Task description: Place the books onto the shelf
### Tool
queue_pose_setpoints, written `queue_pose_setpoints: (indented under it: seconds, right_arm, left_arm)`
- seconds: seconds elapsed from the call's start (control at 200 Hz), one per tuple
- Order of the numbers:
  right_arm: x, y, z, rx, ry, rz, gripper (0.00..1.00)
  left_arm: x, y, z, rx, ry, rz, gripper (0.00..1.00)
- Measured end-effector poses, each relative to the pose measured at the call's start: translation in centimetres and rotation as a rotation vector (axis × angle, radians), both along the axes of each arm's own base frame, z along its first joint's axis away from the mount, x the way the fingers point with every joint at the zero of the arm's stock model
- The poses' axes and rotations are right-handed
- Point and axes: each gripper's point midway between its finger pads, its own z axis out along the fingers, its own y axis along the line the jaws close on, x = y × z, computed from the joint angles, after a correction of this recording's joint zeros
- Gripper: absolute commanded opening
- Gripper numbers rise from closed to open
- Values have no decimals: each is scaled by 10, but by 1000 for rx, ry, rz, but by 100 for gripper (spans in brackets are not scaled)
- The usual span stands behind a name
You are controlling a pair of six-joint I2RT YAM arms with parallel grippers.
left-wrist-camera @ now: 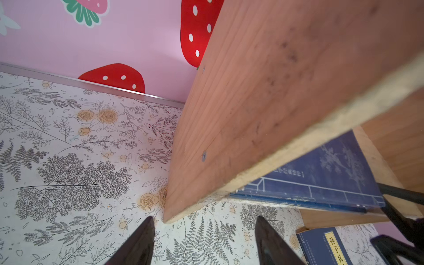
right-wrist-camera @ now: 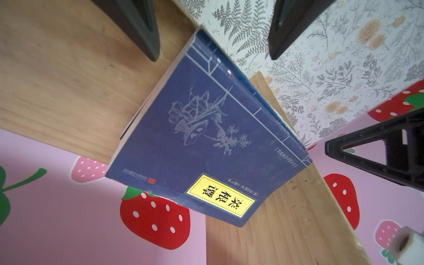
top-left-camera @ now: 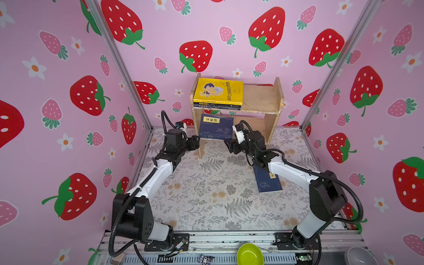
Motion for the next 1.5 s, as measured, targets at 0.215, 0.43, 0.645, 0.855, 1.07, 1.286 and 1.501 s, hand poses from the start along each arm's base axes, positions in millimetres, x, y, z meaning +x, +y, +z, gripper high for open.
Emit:
queue_pose_setpoints:
  seconds: [0.215, 0.43, 0.645, 0.855, 1.07, 1.286, 1.501]
  right_arm:
    - [-39, -45, 31, 39, -38, -57, 88]
    - [-76, -107, 22, 58, 2, -201, 100]
    - [-87, -174, -59, -41, 185, -477, 100]
    - [-75, -240, -108, -41, 328, -711, 100]
    - [-64, -280, -155, -35, 486, -800, 100]
    - [-66, -267, -197, -99, 606, -679, 99]
    - [-76, -254, -228, -156, 701, -582, 93]
  left_arm:
    - [-24, -3, 13, -37, -26, -28, 79]
    - [-56, -29, -6, -115, 38, -144, 95]
    - [-98, -92, -45, -232, 169, -306, 99]
    - [-120, -162, -91, -257, 317, -427, 99]
    - [-128, -208, -125, -247, 422, -446, 100]
    - [-129, -243, -146, -265, 476, -445, 100]
    - [-128, -267, -158, -260, 509, -440, 100]
